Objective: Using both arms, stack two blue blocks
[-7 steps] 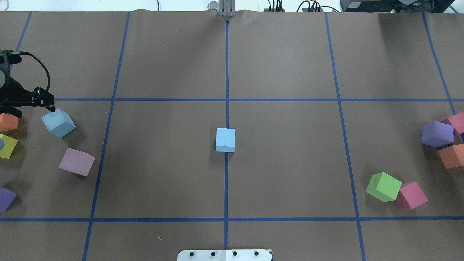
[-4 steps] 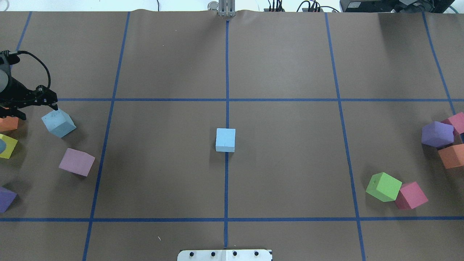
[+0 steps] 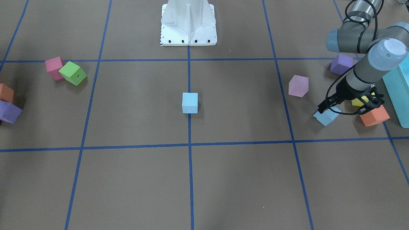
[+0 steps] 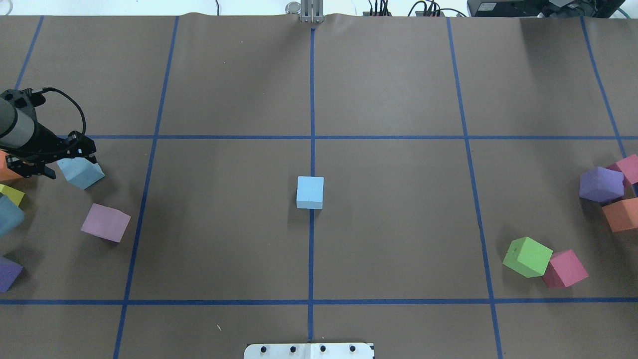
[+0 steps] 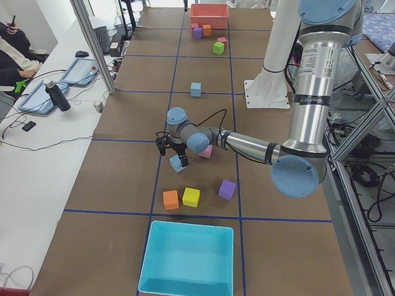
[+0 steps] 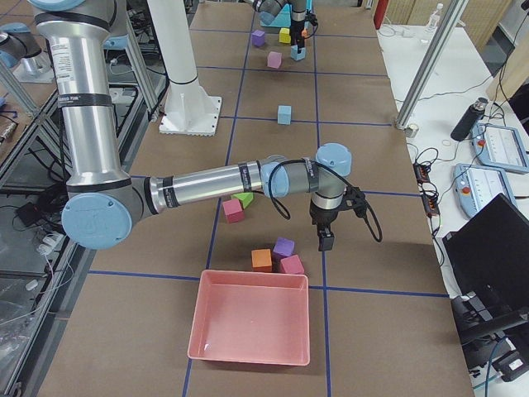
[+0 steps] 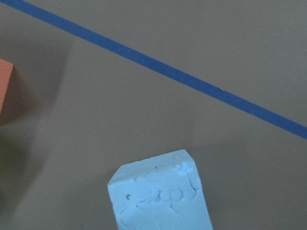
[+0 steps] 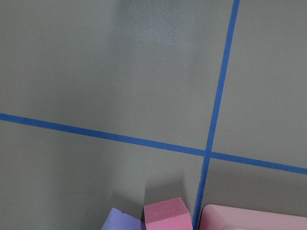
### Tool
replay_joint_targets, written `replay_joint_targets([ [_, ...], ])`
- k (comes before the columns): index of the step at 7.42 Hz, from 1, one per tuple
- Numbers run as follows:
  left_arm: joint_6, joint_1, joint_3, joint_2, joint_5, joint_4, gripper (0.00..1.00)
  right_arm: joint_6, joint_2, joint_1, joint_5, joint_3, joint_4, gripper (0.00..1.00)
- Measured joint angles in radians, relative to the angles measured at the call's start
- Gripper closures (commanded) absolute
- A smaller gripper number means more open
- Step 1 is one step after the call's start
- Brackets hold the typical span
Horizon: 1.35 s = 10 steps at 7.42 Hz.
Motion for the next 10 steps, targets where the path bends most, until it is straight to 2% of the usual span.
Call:
replay_joint_targets([
  [1, -0.001, 0.002, 0.025, -0.003, 0.000, -0.023, 0.02, 0.000, 0.000, 0.000, 0.000, -0.001, 0.000, 0.00],
  [2, -0.001, 0.003, 0.052, -0.005, 0.000, -0.054, 0.11, 0.000, 0.000, 0.000, 0.000, -0.001, 0.000, 0.00],
  [3, -0.001, 0.006, 0.073, -0.007, 0.001, -0.083, 0.44, 0.000, 0.000, 0.000, 0.000, -0.001, 0.000, 0.00],
  [5, 0.002, 0.015, 0.088, -0.007, 0.006, -0.110, 0.74, 0.000, 0.000, -0.001, 0.000, -0.003, 0.000, 0.00],
  [6, 0.003, 0.022, 0.086, -0.007, 0.012, -0.117, 0.86, -0.001, 0.000, 0.000, 0.000, -0.004, 0.000, 0.00],
  [8, 0.004, 0.027, 0.041, -0.015, 0.012, -0.115, 0.89, 0.000, 0.000, 0.000, 0.000, -0.006, 0.000, 0.00],
  [10, 0.004, 0.029, -0.045, -0.072, 0.009, -0.079, 0.92, -0.001, 0.000, -0.001, -0.001, -0.008, -0.001, 0.00],
])
